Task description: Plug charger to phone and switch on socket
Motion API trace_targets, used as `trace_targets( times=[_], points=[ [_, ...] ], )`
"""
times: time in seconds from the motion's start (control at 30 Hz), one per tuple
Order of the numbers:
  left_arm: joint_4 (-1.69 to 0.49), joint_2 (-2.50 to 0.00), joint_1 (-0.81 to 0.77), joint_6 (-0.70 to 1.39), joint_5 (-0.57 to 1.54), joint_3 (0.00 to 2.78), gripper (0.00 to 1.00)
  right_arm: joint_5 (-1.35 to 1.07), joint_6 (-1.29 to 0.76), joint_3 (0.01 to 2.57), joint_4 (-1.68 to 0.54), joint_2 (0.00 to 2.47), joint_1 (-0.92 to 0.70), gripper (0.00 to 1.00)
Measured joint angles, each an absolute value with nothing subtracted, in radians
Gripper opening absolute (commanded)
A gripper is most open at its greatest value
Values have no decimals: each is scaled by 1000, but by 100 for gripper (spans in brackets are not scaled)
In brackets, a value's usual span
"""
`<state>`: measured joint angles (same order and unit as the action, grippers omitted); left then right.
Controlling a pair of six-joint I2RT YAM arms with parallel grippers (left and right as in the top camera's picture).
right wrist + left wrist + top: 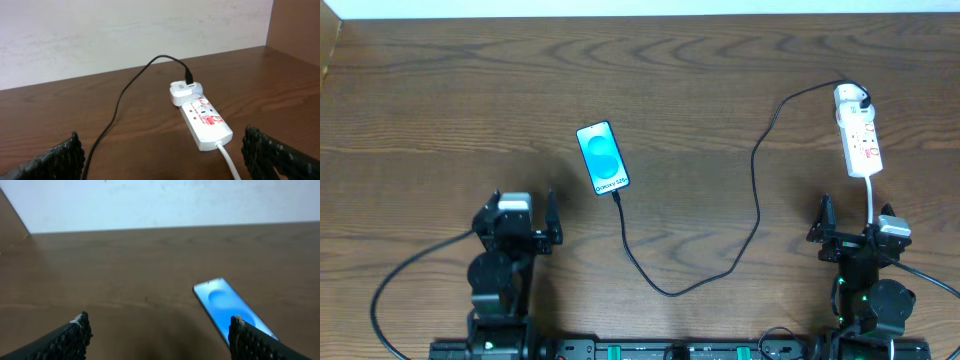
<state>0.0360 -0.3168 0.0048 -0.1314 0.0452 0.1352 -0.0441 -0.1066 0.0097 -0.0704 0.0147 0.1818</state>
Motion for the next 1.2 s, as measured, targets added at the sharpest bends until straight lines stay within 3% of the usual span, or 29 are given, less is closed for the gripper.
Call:
trace_targets(
  times=[0.63, 1.2],
  points=[
    [-23, -23, 4, -133, 13, 15, 88, -44, -107, 9, -71, 15, 182, 99],
    [-23, -11, 4, -133, 13, 16, 89, -44, -107, 9, -70, 15, 182, 99]
  ],
)
